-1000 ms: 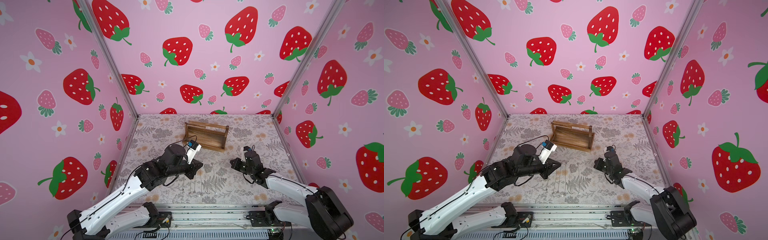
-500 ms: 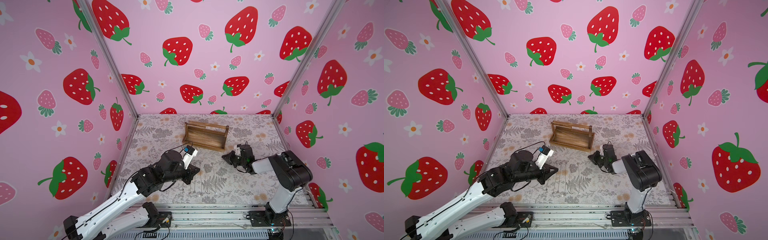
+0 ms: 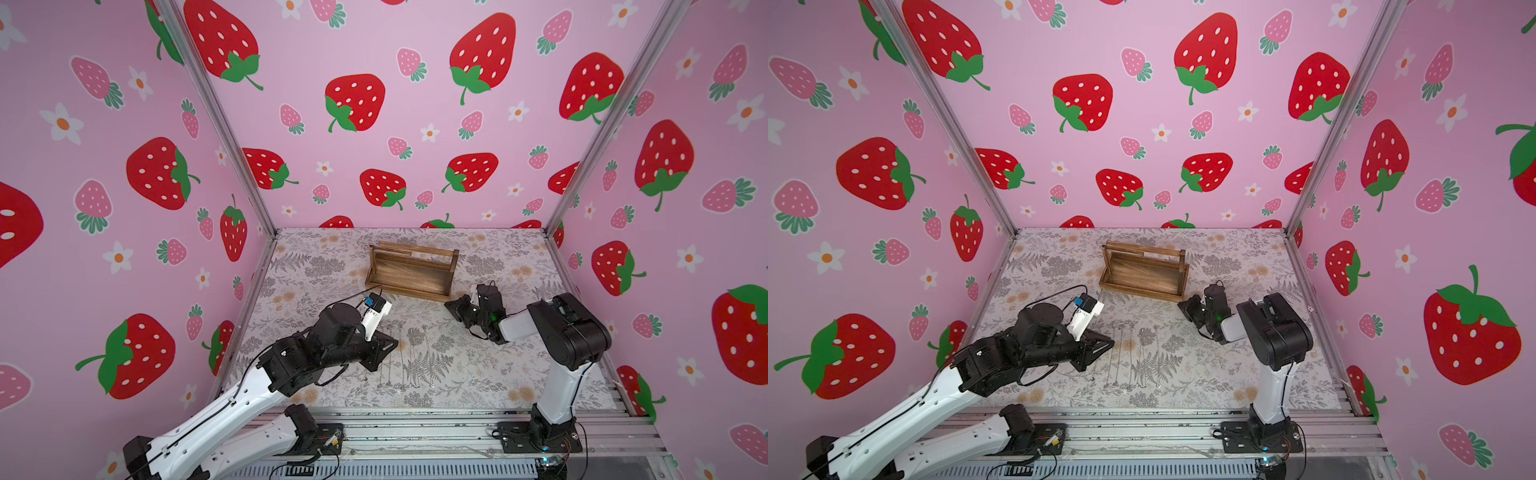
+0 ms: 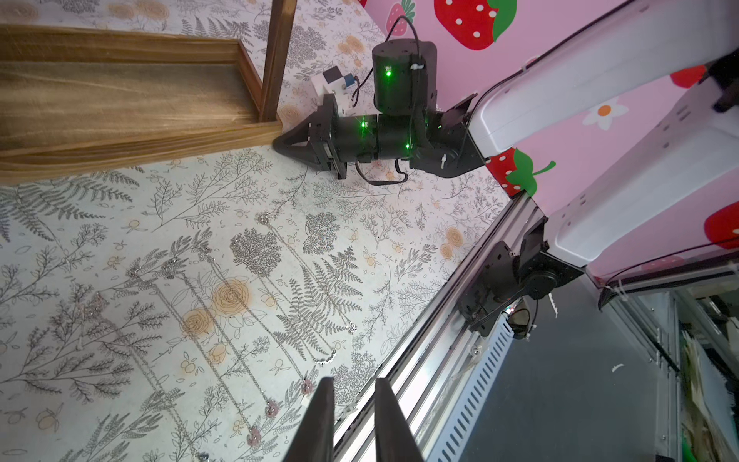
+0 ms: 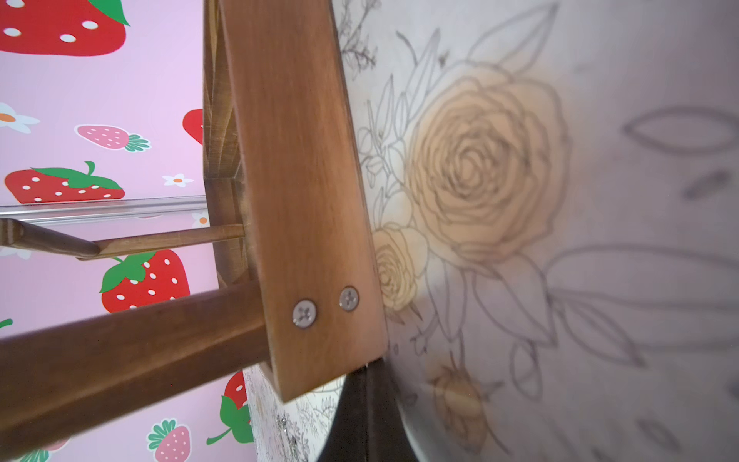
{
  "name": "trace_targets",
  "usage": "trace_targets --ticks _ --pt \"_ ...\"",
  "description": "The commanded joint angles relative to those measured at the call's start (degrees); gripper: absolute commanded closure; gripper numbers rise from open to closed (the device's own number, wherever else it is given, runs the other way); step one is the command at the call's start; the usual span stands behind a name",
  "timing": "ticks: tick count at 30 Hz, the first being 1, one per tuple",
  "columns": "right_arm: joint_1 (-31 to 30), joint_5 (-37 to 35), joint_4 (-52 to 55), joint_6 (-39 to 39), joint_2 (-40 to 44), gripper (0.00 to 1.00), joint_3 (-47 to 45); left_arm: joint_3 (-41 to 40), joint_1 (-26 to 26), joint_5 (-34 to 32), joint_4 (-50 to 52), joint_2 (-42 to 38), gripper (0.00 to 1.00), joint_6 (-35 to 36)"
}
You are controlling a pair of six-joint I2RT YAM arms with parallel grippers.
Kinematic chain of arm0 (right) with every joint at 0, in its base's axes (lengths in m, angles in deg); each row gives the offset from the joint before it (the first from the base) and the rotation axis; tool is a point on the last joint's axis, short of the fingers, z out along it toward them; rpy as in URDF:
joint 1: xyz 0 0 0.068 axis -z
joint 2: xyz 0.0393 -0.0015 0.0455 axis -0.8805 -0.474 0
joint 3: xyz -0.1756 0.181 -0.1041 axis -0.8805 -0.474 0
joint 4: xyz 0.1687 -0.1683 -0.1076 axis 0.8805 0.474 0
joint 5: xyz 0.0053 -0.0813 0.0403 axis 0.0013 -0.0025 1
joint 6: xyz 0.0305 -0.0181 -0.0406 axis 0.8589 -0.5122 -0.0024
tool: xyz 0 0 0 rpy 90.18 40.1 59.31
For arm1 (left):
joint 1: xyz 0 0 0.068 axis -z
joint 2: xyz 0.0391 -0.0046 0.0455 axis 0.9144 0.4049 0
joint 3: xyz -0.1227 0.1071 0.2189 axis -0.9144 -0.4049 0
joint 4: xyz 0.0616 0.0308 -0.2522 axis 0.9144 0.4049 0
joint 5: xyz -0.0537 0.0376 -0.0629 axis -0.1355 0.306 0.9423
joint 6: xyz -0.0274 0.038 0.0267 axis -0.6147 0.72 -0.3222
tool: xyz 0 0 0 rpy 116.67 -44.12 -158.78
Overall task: Take the necklace off the jewelry display stand
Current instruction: Adjust the stand at the center of the board.
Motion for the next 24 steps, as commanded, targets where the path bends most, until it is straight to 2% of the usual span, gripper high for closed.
trace_targets --ticks 1,6,11,14,17,21,22,23,24 --pt "1.1 -1.8 1.3 0.8 -3.7 1.00 1.3 1.5 -0.2 -1.1 1.5 -0.5 0.77 0.4" --pt "2.4 -0.7 -0.2 2.4 -6.2 1.00 2.6 1.5 -0.3 -1.9 2.1 -0.9 0.74 0.2" --pt "2.9 0.1 -0.2 1.8 -4.9 1.00 1.5 1.1 -0.2 -2.7 1.7 -1.3 0.73 -0.6" --pt "2.6 1.1 -1.5 1.2 -0.6 1.00 -2.3 -0.4 -0.2 -3.3 -0.1 -1.9 0.72 -1.6" --pt "1.9 1.1 -0.4 -1.0 9.6 1.00 -8.6 -3.0 -0.2 -6.3 -4.2 -4.0 0.71 -3.4" --pt "1.9 -2.2 22.4 -13.1 31.1 0.98 -9.6 -7.0 -0.3 -11.0 -11.1 -7.7 0.49 -4.9" --pt "1.9 -4.8 29.5 -17.0 37.1 0.90 -9.0 -7.5 -0.4 -12.8 -12.1 -8.0 0.42 -4.6" --pt "1.9 -7.5 34.7 -19.9 42.4 0.81 -8.2 -7.9 -0.8 -14.7 -12.6 -7.8 0.25 -4.6" --pt "1.9 -11.0 40.5 -23.1 47.9 0.57 -7.2 -8.2 -1.5 -16.4 -13.2 -7.3 0.03 -4.5"
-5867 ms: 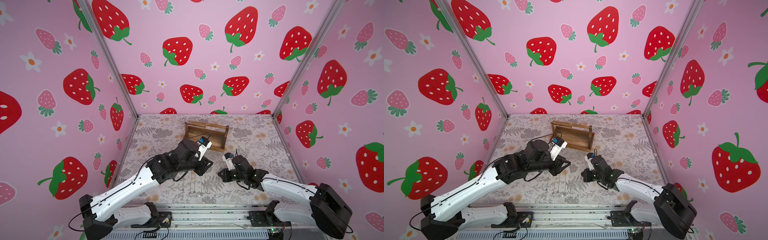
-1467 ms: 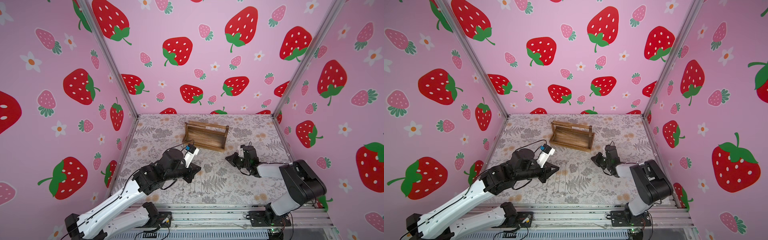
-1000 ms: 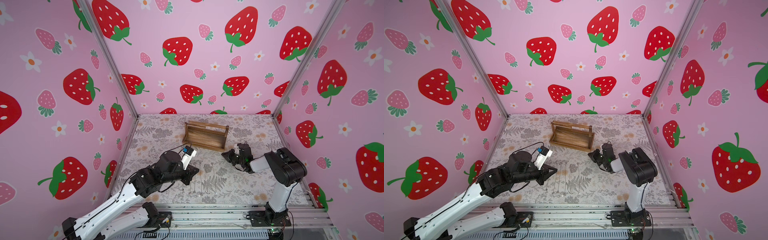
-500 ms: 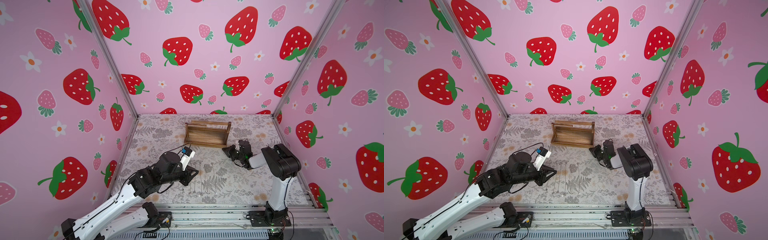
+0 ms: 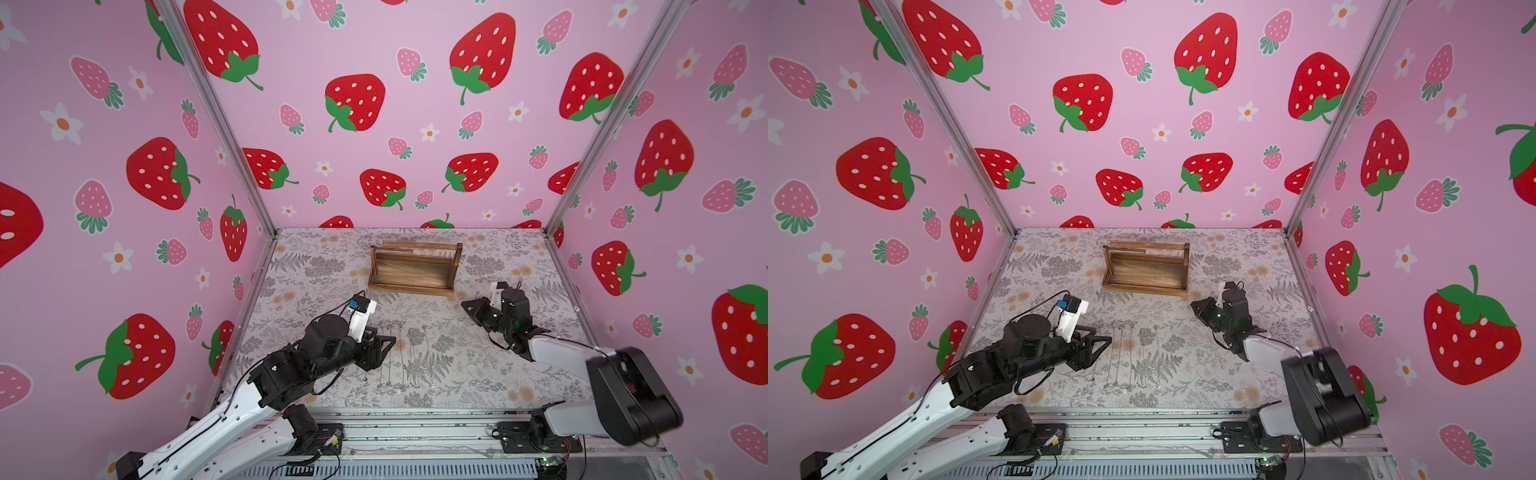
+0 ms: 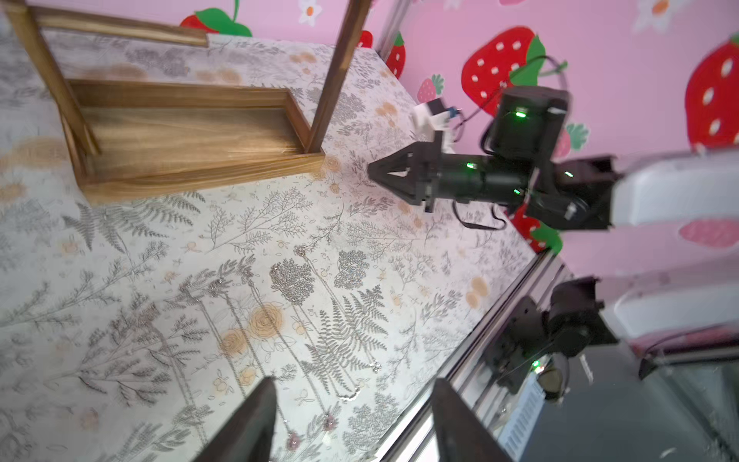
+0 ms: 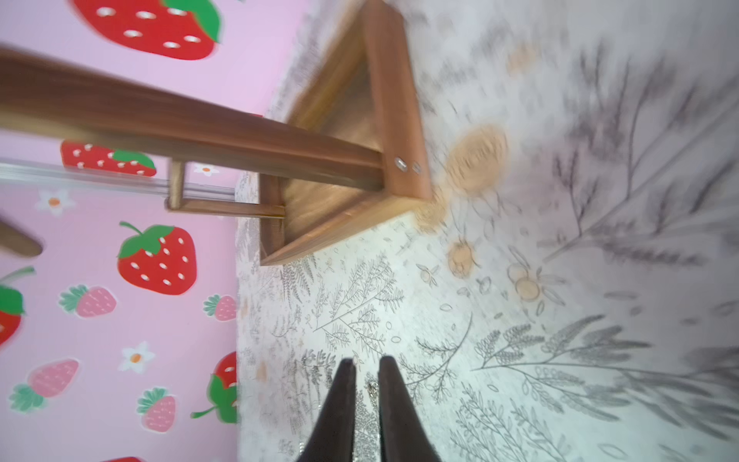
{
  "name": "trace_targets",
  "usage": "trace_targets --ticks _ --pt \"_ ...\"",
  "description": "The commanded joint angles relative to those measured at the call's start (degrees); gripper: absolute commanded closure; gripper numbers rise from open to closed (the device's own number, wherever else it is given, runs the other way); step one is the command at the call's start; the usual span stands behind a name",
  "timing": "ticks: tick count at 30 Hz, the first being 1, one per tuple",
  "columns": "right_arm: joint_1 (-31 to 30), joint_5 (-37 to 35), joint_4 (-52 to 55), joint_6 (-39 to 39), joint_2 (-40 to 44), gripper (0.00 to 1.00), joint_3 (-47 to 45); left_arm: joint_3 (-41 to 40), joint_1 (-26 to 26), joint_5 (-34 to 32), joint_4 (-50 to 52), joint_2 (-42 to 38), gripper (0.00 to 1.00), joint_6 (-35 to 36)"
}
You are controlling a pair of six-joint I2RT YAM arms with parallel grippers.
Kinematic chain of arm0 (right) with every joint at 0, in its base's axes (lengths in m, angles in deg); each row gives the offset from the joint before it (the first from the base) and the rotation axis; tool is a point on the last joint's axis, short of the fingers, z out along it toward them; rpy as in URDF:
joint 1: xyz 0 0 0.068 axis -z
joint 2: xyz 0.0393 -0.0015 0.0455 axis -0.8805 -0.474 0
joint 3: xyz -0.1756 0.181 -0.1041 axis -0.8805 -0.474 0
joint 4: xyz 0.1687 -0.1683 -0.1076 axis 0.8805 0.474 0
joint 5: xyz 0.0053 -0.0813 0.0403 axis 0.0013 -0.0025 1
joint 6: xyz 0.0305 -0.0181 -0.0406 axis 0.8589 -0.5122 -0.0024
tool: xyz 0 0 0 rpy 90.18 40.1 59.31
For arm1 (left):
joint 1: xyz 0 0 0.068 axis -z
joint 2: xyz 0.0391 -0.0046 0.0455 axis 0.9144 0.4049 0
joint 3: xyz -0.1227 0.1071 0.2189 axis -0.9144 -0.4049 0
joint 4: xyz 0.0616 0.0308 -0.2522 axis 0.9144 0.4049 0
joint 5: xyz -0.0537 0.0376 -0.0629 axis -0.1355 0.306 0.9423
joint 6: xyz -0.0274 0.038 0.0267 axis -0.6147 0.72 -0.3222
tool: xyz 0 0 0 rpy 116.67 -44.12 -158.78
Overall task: Take the necklace off the jewelry display stand
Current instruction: Adjust the stand at the center of the board, then reset both arms
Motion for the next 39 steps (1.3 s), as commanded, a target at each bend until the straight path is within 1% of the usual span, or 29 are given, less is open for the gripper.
trace_targets --ticks 1,3,4,5,8,9,10,11,12,13,14,15,16,18,20,22,25,28,29,32,35,36,37,39 --pt "0.0 -11.1 23.5 -14.7 15.5 0.33 3.1 -1.3 -2.0 -7.2 -6.4 0.9 0.00 0.0" --pt "0.1 -17.8 29.9 -18.9 23.4 0.05 5.0 -3.0 -4.3 -9.2 -9.0 2.1 0.01 0.4" --pt "0.3 -20.7 32.7 -20.5 26.1 0.01 6.0 -4.1 -6.1 -10.0 -10.4 2.5 0.01 0.2" --pt "0.4 -22.4 34.5 -21.9 28.2 0.01 6.8 -5.1 -8.3 -10.0 -11.9 2.6 0.01 -0.5" --pt "0.5 -27.7 37.0 -25.4 32.7 0.01 7.9 -9.1 -17.4 -7.2 -18.0 1.6 0.01 -1.1" --pt "0.5 -30.6 37.0 -26.8 33.8 0.01 7.7 -10.1 -20.2 -9.0 -19.2 1.6 0.01 -0.1" --pt "0.5 -33.8 36.3 -28.7 34.4 0.01 6.9 -10.5 -22.1 -12.7 -19.4 1.8 0.00 0.5" --pt "0.5 -37.7 34.1 -32.2 34.9 0.01 5.3 -11.0 -23.9 -18.5 -19.5 2.4 0.00 1.1" --pt "0.5 -41.2 29.2 -37.9 35.4 0.01 2.7 -11.8 -25.4 -23.6 -20.8 3.2 0.01 2.2" --pt "0.5 -43.6 24.4 -42.4 35.6 0.01 -0.2 -12.7 -26.6 -26.9 -22.2 3.9 0.01 2.7" --pt "0.5 -46.1 18.3 -47.5 35.8 0.01 -4.1 -13.9 -28.0 -29.5 -23.9 4.8 0.00 3.1" --pt "0.5 -48.0 11.7 -51.5 35.6 0.01 -8.1 -15.3 -28.8 -30.9 -26.3 5.8 0.00 4.2" --pt "0.6 -49.0 6.6 -53.4 35.2 0.01 -11.1 -16.8 -29.3 -32.0 -29.3 6.5 0.01 5.3" --pt "0.9 -49.2 -1.5 -54.0 32.9 0.01 -15.5 -19.3 -29.5 -35.5 -33.6 8.6 0.01 5.5" --pt "1.2 -49.4 -8.9 -53.9 28.9 0.01 -17.9 -19.7 -29.7 -39.9 -34.3 10.5 0.01 5.5" --pt "2.2 -48.7 -19.4 -54.7 22.6 0.01 -20.1 -19.5 -29.9 -43.4 -34.6 12.5 0.01 5.1" --pt "5.1 -45.7 -29.5 -55.8 11.6 0.01 -20.2 -18.7 -30.0 -47.6 -34.6 15.5 0.01 6.0" --pt "7.5 -42.9 -39.5 -54.0 2.8 0.01 -20.4 -18.8 -30.1 -50.4 -35.3 16.9 0.01 5.5" --pt "8.0 -41.6 -40.8 -55.1 0.1 0.01 -19.7 -19.4 -30.2 -50.6 -36.8 16.8 0.01 6.0" --pt "9.5 -40.7 -43.0 -55.6 -7.3 0.01 -17.1 -21.8 -30.3 -49.5 -43.3 15.9 0.01 10.8" --pt "10.9 -39.7 -53.4 -55.1 -16.6 0.01 -17.6 -22.9 -30.8 -49.8 -47.6 16.4 0.01 15.2" --pt "11.0 -37.1 -56.2 -56.6 -19.4 0.01 -17.5 -23.3 -31.1 -49.6 -49.0 17.1 0.01 16.9" --pt "11.0 -33.1 -55.1 -57.4 -20.5 0.01 -17.1 -23.7 -31.2 -48.7 -50.4 17.9 0.01 18.5" --pt "11.1 -31.6 -52.5 -58.7 -21.6 0.01 -14.7 -24.8 -32.3 -42.6 -54.8 20.3 0.01 23.7"
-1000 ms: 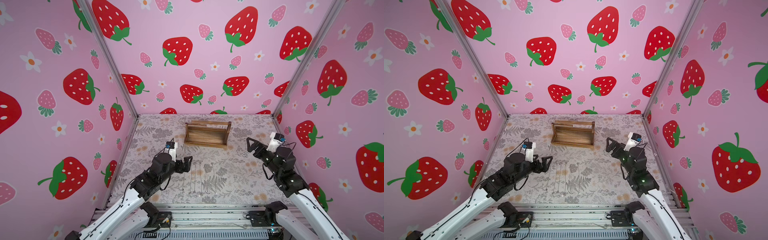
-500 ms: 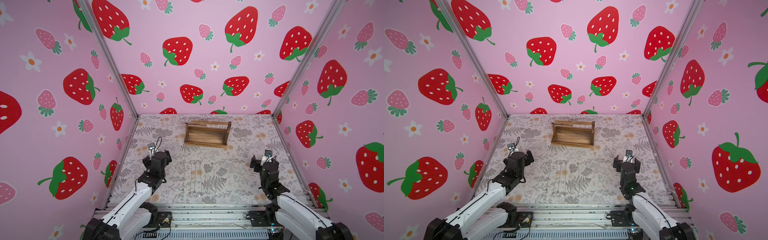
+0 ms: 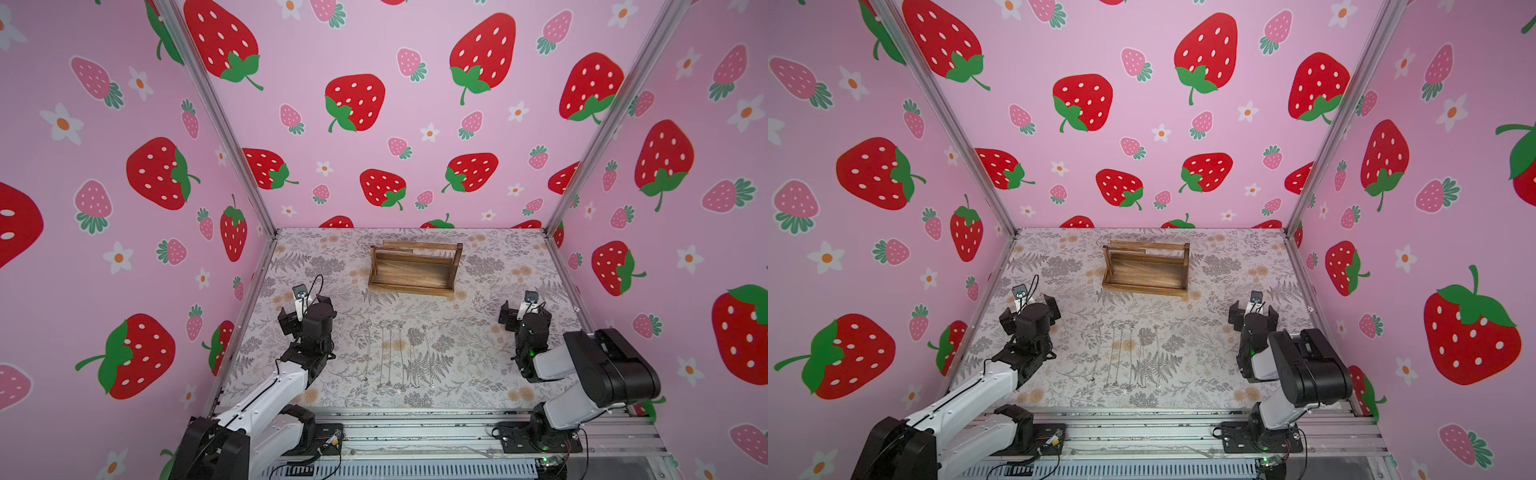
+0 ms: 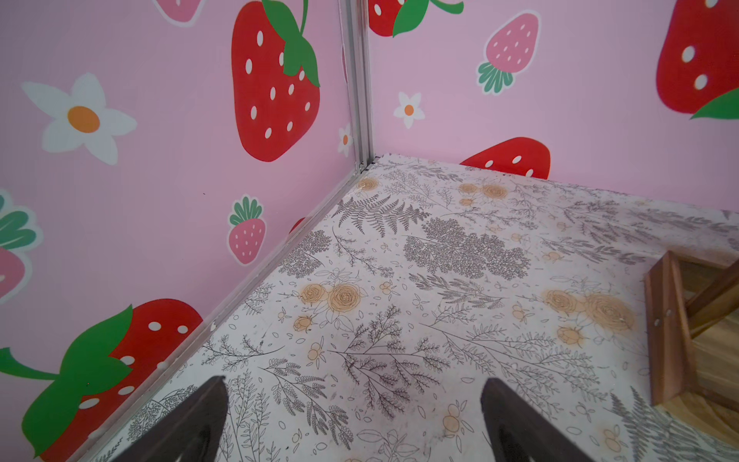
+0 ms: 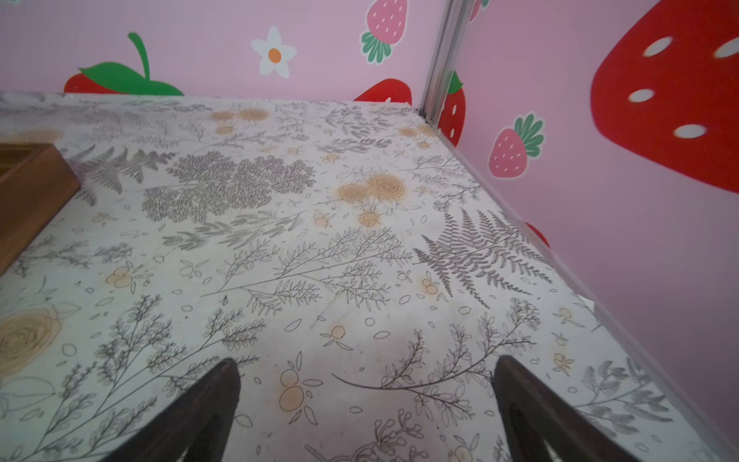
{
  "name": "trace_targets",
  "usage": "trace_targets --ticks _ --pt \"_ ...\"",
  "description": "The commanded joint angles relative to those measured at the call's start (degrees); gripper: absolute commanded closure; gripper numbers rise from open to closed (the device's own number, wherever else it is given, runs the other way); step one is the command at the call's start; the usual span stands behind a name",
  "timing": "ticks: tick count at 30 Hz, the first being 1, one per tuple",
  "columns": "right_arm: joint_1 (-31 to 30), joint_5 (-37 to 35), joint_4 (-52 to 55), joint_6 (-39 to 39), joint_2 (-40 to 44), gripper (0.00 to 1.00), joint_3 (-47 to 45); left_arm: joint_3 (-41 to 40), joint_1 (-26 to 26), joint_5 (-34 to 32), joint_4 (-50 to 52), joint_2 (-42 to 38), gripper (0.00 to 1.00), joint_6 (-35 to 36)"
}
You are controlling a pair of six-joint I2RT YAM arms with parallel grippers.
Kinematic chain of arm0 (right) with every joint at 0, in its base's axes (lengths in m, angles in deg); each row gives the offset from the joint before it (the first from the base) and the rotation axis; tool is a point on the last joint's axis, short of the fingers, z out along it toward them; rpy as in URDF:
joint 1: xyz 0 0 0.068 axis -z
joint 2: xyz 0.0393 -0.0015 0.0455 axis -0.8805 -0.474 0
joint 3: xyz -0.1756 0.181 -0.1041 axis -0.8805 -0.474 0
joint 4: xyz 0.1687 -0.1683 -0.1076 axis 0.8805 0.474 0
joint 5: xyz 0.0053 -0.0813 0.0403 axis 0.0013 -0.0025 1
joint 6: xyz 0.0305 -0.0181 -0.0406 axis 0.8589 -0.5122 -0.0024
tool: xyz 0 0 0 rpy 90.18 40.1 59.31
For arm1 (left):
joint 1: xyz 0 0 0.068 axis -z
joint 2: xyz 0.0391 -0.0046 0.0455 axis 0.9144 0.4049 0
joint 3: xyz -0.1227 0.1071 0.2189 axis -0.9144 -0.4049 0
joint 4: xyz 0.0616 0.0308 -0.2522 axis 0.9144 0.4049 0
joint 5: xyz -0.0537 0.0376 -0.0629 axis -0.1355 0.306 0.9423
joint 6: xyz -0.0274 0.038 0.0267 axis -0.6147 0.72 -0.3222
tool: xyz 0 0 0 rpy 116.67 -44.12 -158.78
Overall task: Take the necklace off the jewelry display stand
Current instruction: Reset both arms
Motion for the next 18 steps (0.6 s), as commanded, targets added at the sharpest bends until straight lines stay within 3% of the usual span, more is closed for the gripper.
trace_targets --ticks 1,3,6,11,13,18 --pt "0.6 5.9 -2.7 -1.9 -0.1 0.01 3.0 -1.7 -1.6 6.4 -9.7 3.5 0.01 9.9" --pt "2.3 9.0 7.1 -0.4 2.2 0.01 6.2 -2.7 -2.8 10.4 -15.4 6.7 0.01 13.0" --pt "4.4 12.1 14.8 1.1 2.4 0.01 10.0 -3.6 -4.4 12.3 -22.5 12.2 0.01 11.6" --pt "5.1 13.9 16.1 1.2 2.3 0.01 10.8 -5.2 -5.4 22.2 -34.5 20.1 0.01 13.5" --pt "5.2 15.0 15.8 0.9 2.4 0.01 10.5 -6.2 -6.0 23.0 -39.4 22.4 0.00 13.7" --pt "5.3 15.0 15.5 0.8 2.5 0.01 10.4 -8.1 -12.7 27.6 -43.5 25.4 0.01 6.7"
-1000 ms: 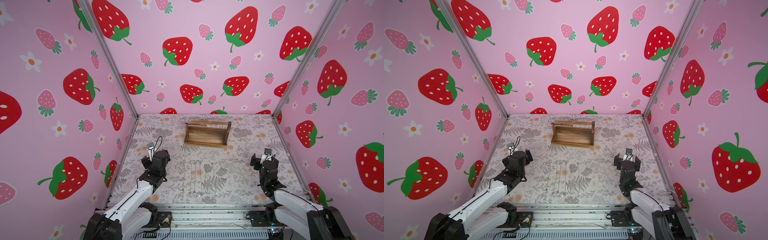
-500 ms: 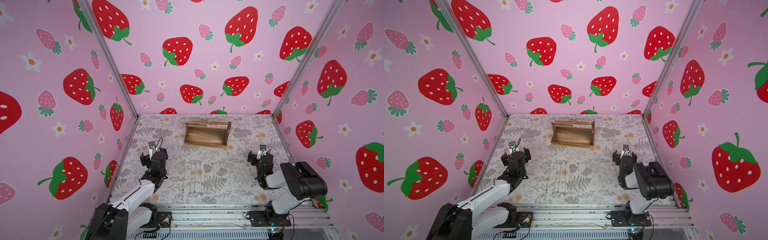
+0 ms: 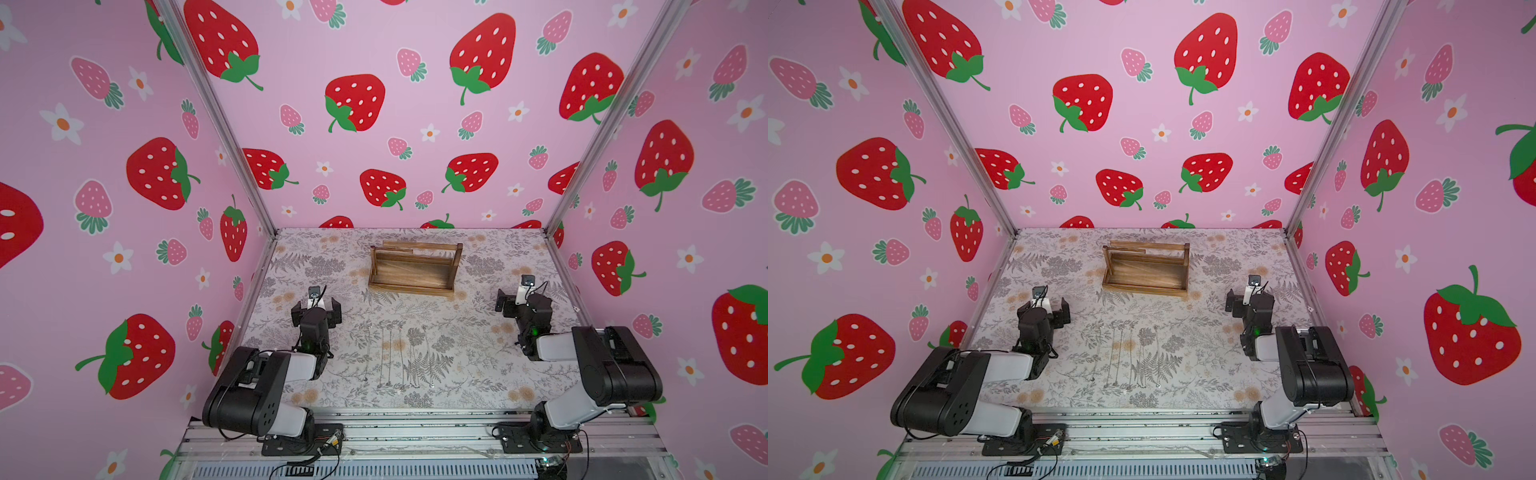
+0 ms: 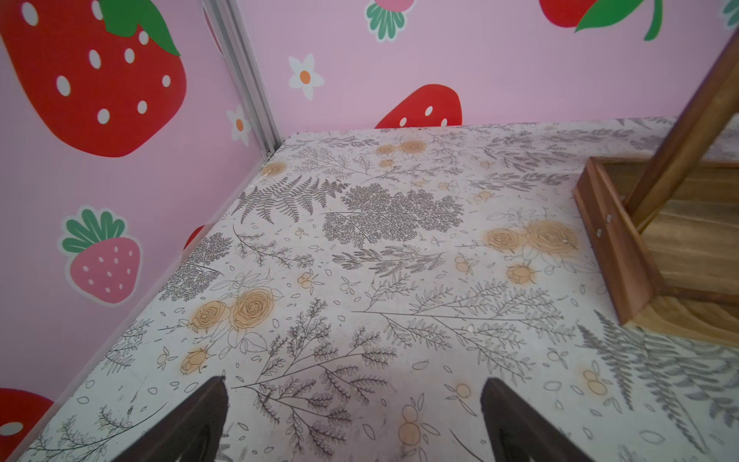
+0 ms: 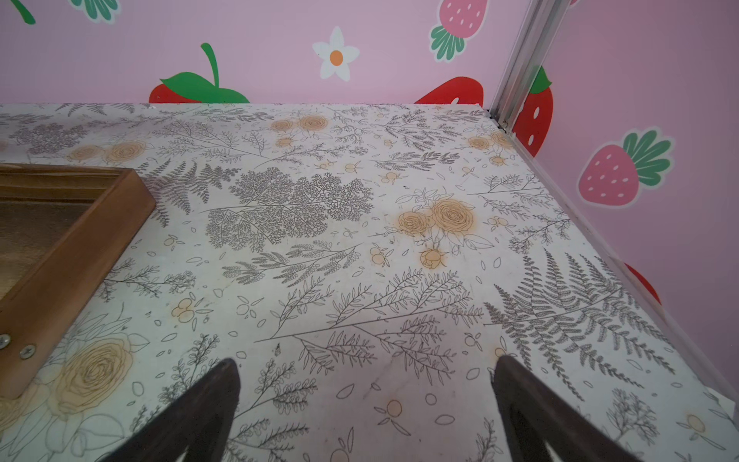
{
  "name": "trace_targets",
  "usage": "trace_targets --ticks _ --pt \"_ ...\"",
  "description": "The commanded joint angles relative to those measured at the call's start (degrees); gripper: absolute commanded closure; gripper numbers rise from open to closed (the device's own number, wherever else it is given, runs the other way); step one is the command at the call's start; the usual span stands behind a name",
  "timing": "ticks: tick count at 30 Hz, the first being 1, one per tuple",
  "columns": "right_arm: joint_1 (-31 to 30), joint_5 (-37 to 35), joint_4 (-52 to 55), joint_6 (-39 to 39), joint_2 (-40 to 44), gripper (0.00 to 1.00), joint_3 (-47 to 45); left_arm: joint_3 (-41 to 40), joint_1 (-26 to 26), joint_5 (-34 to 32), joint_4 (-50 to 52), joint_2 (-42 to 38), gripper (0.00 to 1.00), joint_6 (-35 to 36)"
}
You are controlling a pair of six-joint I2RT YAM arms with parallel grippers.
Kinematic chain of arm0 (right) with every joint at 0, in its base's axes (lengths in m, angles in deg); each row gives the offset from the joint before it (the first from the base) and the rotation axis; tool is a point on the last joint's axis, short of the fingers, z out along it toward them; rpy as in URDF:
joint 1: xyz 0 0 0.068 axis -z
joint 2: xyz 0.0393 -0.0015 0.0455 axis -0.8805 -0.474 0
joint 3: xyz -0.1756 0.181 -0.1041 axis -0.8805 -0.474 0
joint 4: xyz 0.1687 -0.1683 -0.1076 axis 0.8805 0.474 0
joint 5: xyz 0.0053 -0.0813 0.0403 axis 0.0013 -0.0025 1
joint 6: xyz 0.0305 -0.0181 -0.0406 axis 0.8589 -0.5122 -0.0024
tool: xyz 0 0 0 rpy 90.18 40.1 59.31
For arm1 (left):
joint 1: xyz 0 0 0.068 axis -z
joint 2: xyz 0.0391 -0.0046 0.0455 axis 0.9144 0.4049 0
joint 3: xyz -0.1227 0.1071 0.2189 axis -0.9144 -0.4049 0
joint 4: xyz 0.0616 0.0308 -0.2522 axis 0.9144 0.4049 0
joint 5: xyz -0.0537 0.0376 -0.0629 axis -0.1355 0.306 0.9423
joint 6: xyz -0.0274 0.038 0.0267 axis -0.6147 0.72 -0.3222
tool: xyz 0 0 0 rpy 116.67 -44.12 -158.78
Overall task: Take the necklace off the jewelry display stand
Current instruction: Reset both arms
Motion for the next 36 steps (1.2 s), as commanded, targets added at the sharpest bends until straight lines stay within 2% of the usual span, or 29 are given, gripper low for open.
trace_targets --ticks 1,4,9,16,19,25,36 --pt "0.3 1.3 0.8 0.3 0.6 0.01 -0.3 -0.9 -5.3 6.1 -7.1 1.7 0.01 -5.6" --pt "0.3 1.3 0.8 0.2 0.7 0.01 -0.4 1.6 -9.8 13.8 -4.6 4.0 0.01 -8.2" --pt "0.3 1.6 0.6 0.1 0.7 0.01 -0.4 11.3 -9.2 27.7 12.4 5.1 0.01 -1.2" --pt "0.5 1.2 3.3 0.6 0.6 0.01 1.0 11.3 -8.5 27.5 12.4 5.0 0.01 -0.6" --pt "0.8 -3.9 5.8 3.4 0.1 0.01 2.6 11.2 -8.6 27.5 12.1 5.0 0.01 -0.8" --pt "2.4 -1.3 7.9 4.5 0.3 0.01 3.6 11.3 -8.7 27.6 12.1 5.1 0.01 -0.9" --pt "2.4 -1.2 7.4 4.4 0.5 0.01 3.2 11.3 -8.8 27.7 12.1 5.1 0.01 -0.9"
